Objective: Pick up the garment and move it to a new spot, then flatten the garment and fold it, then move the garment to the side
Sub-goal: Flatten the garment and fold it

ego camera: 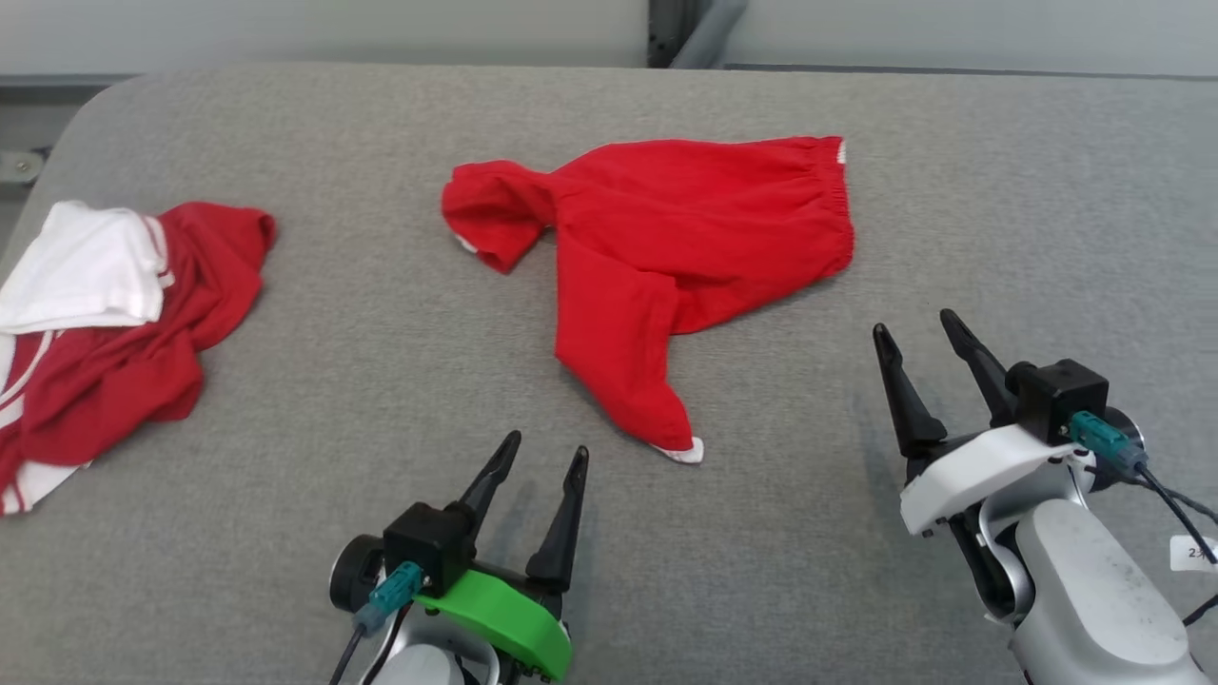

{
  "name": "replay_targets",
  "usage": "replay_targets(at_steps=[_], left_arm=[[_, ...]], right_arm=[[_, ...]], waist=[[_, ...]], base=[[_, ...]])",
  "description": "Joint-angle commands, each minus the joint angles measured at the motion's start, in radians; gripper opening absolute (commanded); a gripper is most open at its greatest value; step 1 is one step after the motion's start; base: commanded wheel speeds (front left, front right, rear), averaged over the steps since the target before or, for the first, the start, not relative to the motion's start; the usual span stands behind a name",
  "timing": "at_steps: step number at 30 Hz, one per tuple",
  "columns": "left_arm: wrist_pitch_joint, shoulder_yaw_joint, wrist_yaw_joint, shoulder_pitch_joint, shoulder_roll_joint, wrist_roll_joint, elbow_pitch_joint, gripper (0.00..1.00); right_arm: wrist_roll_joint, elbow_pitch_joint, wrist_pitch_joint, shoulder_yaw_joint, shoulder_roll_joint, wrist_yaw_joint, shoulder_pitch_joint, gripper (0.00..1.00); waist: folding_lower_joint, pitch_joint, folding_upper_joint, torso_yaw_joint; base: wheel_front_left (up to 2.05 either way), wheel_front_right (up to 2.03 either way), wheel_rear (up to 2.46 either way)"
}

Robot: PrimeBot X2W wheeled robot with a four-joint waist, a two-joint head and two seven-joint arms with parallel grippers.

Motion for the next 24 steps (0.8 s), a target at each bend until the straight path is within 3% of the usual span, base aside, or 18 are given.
replay_targets(at_steps=[1,8,13,24], left_arm=[[0.0,-0.011,-0.006,-0.014,0.004,-0.011,0.013,1.0],[0.0,-0.12,-0.026,-0.068,0.004,-0.076,0.13,1.0],[-0.001,-0.145,-0.025,-0.112,0.005,-0.102,0.201,1.0],[-0.001,-0.117,0.076,-0.162,0.005,-0.105,0.283,1.0]], right_arm=[[-0.005,-0.005,-0.003,-0.001,0.004,-0.001,0.021,1.0],[-0.02,-0.014,-0.003,-0.016,0.02,-0.001,0.049,1.0],[-0.023,-0.017,-0.003,-0.028,0.026,-0.001,0.038,1.0],[-0.023,-0.015,-0.003,-0.043,0.035,-0.001,0.029,1.0]], waist=[[0.0,-0.043,-0.0001,-0.118],[0.0,-0.027,-0.0001,-0.225],[0.0,-0.007,-0.0001,-0.28],[0.0,0.022,-0.0001,-0.315]], base=[[0.0,0.0,0.0],[0.0,0.0,0.0],[0.0,0.0,0.0],[0.0,0.0,0.0]])
